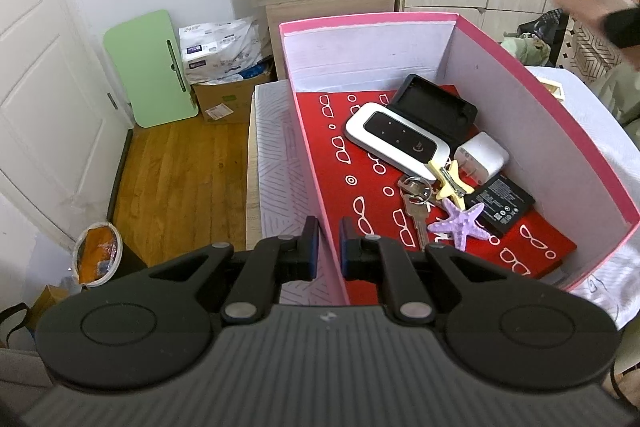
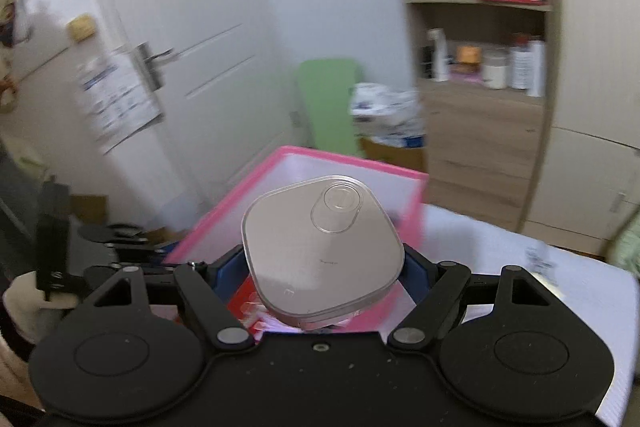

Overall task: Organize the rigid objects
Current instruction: 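Carry the beige case into the box and open the right gripper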

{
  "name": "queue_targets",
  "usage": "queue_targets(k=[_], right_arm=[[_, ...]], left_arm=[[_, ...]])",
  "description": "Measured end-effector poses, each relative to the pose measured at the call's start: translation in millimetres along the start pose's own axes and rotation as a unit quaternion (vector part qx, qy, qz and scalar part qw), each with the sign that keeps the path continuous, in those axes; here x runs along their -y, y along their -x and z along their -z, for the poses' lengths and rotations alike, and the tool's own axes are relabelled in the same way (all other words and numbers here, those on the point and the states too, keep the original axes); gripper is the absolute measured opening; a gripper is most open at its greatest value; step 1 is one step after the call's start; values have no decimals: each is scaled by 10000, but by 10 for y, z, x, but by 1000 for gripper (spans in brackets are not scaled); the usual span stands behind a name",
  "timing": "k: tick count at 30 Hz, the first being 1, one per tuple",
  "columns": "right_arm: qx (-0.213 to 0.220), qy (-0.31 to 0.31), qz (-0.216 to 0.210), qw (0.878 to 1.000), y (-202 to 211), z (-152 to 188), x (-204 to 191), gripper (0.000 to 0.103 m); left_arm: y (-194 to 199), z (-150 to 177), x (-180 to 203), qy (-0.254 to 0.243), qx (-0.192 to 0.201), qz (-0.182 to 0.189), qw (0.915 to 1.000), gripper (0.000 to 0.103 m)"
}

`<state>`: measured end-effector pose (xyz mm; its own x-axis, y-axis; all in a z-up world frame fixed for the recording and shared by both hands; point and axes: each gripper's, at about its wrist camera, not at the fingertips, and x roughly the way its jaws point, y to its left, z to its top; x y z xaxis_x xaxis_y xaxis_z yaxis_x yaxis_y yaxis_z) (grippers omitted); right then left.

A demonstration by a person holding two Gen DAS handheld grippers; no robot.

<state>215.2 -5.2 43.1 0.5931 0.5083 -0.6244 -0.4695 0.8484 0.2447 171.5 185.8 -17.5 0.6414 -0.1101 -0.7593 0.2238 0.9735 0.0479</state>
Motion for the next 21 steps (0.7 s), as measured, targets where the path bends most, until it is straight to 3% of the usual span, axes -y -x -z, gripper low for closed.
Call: queue_targets(k=[7,12,17,21], right_arm=[[-948,-407,-581,9930,-907,-96,-104,82],[-1519,-1210,-1075,9751,-1430,-32,-79,82],[-1772,-1711,-1161,9622,-1741,68,-50,82],[-2023,-2294,-1267,9436,-1984,95,27,83]], left_arm=[[1,24,-15,104,32,4,9999,9],[14,21,-40,186,55,28,9998,9],[22,28,-44,190,73,39,9998,9],[23,28,-50,200,76,55,9998,9]])
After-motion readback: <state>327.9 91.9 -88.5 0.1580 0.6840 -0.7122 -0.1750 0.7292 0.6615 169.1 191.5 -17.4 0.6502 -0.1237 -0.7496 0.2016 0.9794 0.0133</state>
